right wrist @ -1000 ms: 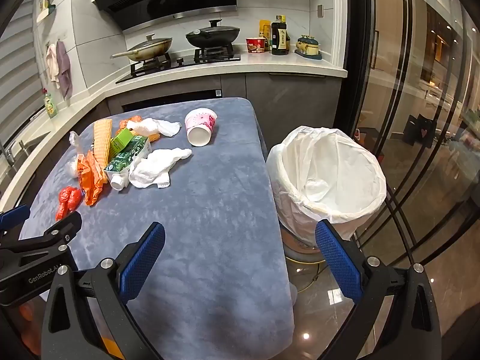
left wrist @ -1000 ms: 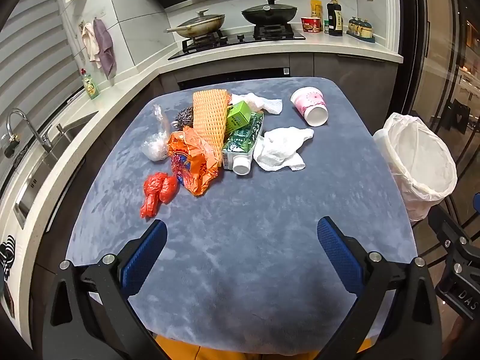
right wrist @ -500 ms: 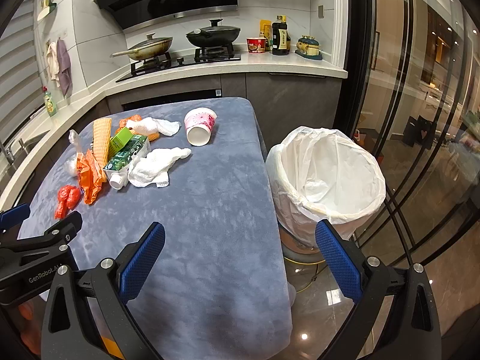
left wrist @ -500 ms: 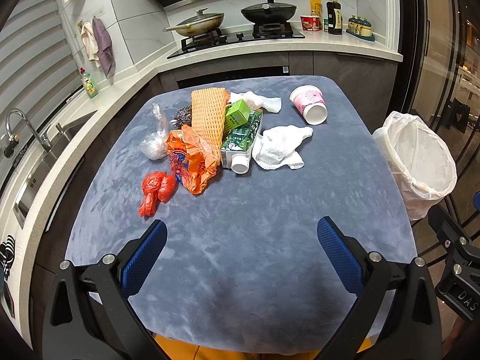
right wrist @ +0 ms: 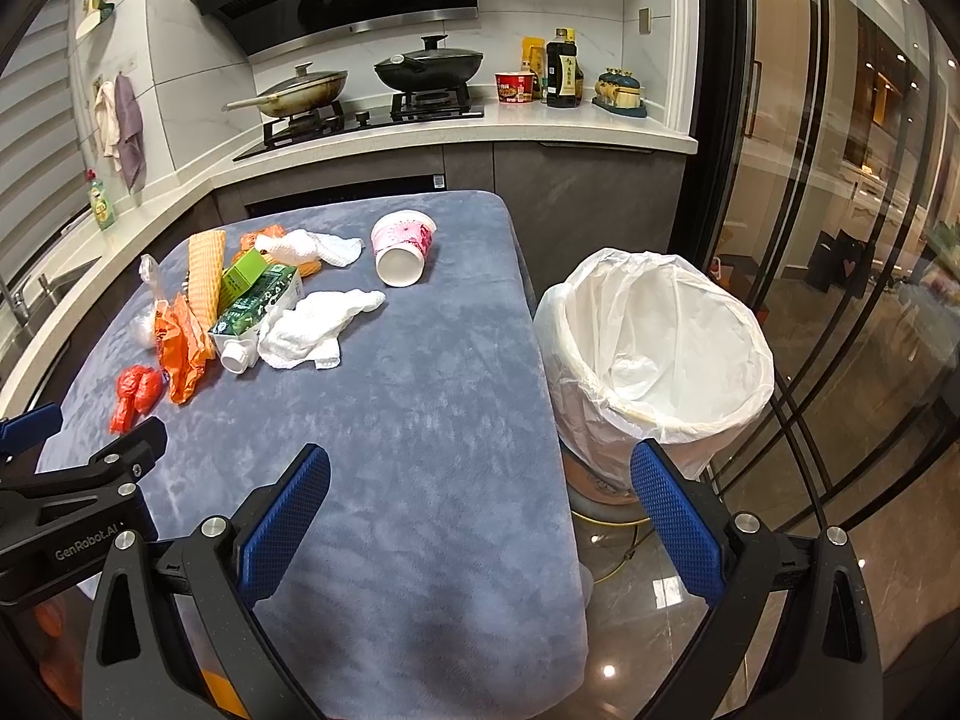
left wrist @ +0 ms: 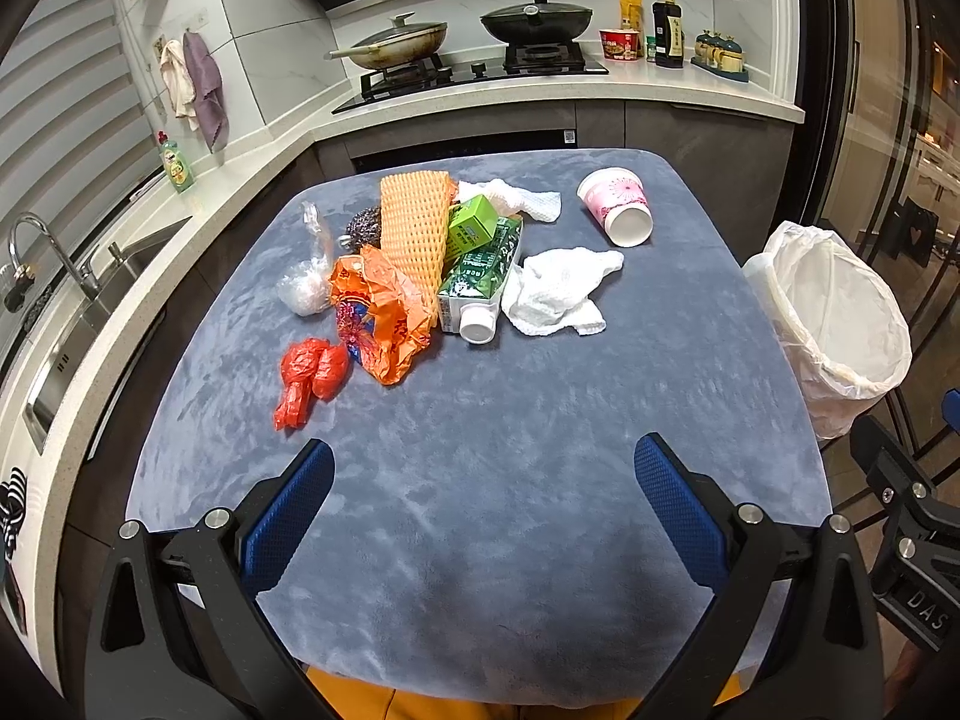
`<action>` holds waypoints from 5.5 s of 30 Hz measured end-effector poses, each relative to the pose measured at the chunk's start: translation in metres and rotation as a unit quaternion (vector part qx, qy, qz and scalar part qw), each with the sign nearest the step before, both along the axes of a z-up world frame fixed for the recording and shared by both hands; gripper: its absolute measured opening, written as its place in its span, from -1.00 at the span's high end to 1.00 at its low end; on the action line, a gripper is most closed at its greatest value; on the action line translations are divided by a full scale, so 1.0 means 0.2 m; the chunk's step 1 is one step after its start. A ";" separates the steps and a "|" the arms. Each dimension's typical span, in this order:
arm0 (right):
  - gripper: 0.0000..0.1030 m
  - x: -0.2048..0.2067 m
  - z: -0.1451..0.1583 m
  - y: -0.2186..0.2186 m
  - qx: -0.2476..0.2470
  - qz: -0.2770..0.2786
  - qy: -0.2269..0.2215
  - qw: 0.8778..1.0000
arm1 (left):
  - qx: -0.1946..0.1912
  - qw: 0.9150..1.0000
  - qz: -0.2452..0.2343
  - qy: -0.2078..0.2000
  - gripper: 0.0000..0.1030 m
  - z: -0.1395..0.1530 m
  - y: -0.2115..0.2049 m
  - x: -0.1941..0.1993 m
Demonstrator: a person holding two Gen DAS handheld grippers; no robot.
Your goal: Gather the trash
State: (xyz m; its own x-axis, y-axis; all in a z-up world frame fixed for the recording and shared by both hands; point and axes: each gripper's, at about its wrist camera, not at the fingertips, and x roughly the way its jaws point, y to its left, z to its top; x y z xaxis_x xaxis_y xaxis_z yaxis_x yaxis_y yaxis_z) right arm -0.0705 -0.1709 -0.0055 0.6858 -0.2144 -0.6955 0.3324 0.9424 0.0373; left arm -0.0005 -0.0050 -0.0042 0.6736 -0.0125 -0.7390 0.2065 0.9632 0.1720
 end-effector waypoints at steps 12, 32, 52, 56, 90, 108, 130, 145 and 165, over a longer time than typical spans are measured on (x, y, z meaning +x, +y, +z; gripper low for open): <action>-0.87 0.00 -0.01 0.00 -0.002 0.000 0.001 1.000 | -0.002 1.000 0.000 0.002 -0.86 -0.02 0.00 0.00; -0.87 0.00 -0.01 0.00 0.001 0.000 0.002 1.000 | -0.005 1.000 0.001 0.006 -0.86 -0.04 0.00 -0.01; -0.87 0.00 -0.02 0.00 0.001 0.001 0.002 1.000 | -0.005 1.000 0.000 0.010 -0.86 -0.05 0.01 -0.01; -0.87 0.00 -0.02 0.00 0.001 0.001 0.002 1.000 | -0.006 1.000 0.000 0.009 -0.86 -0.05 0.01 -0.01; -0.87 0.08 -0.02 0.01 0.003 0.004 -0.005 1.000 | -0.044 0.999 0.021 0.019 -0.86 -0.07 0.11 0.08; -0.86 0.74 -0.12 0.02 0.006 0.031 -0.020 0.999 | -0.071 0.994 0.057 0.063 -0.86 -0.22 0.27 0.45; -0.86 1.60 -0.41 0.00 -0.008 0.036 0.021 0.999 | -0.086 0.985 0.128 0.075 -0.86 -0.35 0.52 0.82; -0.16 1.56 -0.45 -0.09 0.016 0.033 0.028 0.999 | -0.085 0.986 0.118 0.083 -0.86 -0.37 0.47 0.86; -0.16 0.80 -0.19 -0.26 0.052 -0.004 -0.011 0.999 | -0.082 0.994 -0.016 0.064 -0.72 -0.28 -0.13 0.78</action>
